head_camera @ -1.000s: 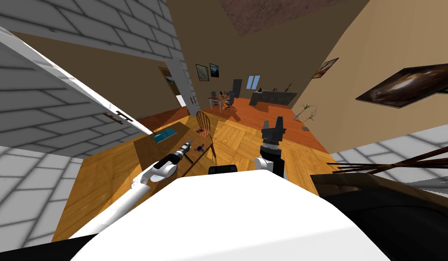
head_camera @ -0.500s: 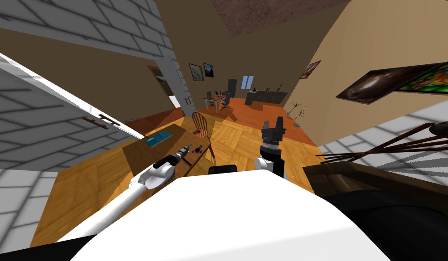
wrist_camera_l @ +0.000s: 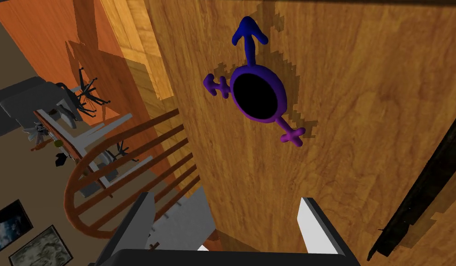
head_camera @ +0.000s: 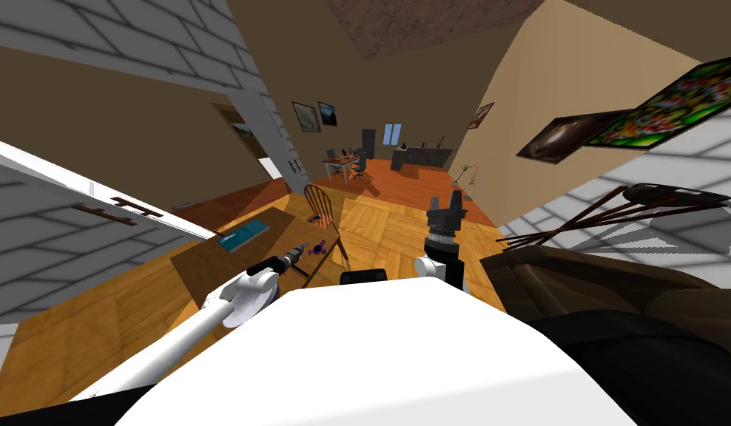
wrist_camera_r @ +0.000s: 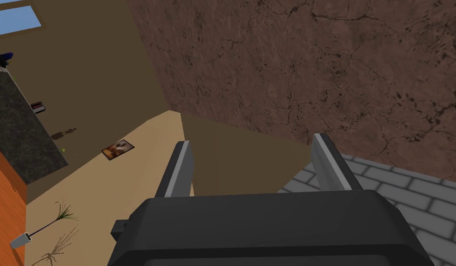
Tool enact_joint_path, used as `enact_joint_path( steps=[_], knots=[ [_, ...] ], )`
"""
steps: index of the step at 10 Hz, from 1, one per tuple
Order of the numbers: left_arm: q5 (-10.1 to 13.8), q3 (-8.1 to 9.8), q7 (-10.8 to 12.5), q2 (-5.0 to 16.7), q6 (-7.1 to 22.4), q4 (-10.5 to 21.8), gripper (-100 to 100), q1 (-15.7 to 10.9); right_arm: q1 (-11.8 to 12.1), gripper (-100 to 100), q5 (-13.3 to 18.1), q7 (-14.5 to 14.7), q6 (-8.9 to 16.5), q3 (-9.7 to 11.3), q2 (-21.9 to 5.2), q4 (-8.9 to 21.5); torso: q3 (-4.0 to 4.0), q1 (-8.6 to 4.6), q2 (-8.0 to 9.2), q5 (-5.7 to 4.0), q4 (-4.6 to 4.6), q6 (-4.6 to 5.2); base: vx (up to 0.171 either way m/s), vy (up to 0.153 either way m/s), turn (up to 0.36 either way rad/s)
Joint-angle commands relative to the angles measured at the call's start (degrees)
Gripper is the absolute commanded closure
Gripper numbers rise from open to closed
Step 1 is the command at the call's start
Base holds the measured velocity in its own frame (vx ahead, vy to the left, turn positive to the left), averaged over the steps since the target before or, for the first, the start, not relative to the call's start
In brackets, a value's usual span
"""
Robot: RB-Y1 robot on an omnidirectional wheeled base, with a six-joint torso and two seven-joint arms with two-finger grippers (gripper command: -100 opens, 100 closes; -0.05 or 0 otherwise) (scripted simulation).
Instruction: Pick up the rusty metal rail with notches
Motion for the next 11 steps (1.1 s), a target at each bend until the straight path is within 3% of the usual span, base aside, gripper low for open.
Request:
enact_joint_path(
  steps=[1, 3, 4, 5, 6, 8, 9, 11],
  knots=[
    [2.9, -2.17, -1.7, 1.4, 2.2, 2.9, -100, -1.0, 0.0, 0, 0.0, 0.0, 0.0, 0.0, 0.0, 0.0, 0.0, 0.0, 0.0, 0.0, 0.0, 0.0, 0.003, 0.025, -0.175],
    [3.9, -2.17, -1.7, 1.4, 2.2, 4.7, -100, -1.0, 0.0, 0, 0.0, 0.0, 0.0, 0.0, 0.0, 0.0, 0.0, -0.01, 0.0, 0.0, 0.0, -0.01, -0.001, 0.013, -0.052],
    [6.2, -3.71, -3.1, 2.4, 4.3, 6.5, -100, -1.8, 0.0, 0, 0.0, 0.0, 0.0, 0.0, 0.0, 0.0, 0.0, -0.05, 0.0, -0.01, 0.0, -0.01, -0.004, 0.006, -0.196],
    [6.8, -3.71, -3.1, 2.4, 4.3, 8.0, -100, -1.8, 0.0, 0, 0.0, 0.0, 0.0, 0.0, 0.0, 0.0, -0.01, -0.05, -0.01, -0.01, 0.0, 0.05, 0.0, 0.016, -0.154],
    [9.6, -5.24, -4.4, 3.4, 5.7, 11.0, -100, -2.5, 0.0, 0, 0.0, 0.0, 0.0, 0.0, 0.0, 0.0, 0.0, -0.04, -0.01, 0.0, 0.0, 0.0, 0.003, 0.02, -0.176],
    [9.6, -5.24, -4.4, 3.4, 6.3, 11.2, -100, -2.5, 0.0, 0, 0.0, 0.0, 0.0, 0.0, 0.0, 0.0, -0.01, -0.02, -0.01, -0.01, 0.0, -0.01, 0.002, 0.014, -0.044],
    [11.4, -6.75, -5.7, 4.2, 8.3, 13.5, -100, -3.3, 0.0, 0, 0.0, 0.0, 0.0, 0.0, 0.0, 0.0, 0.0, -0.06, -0.01, -0.01, 0.0, -0.02, 0.004, 0.006, -0.152],
    [12.5, -6.75, -5.7, 4.2, 8.3, 14.3, -100, -3.3, 0.0, 0, 0.0, 0.0, 0.0, 0.0, 0.0, 0.0, -0.01, -0.05, -0.02, -0.02, 0.0, 0.0, 0.002, 0.01, -0.068]
  ],
)
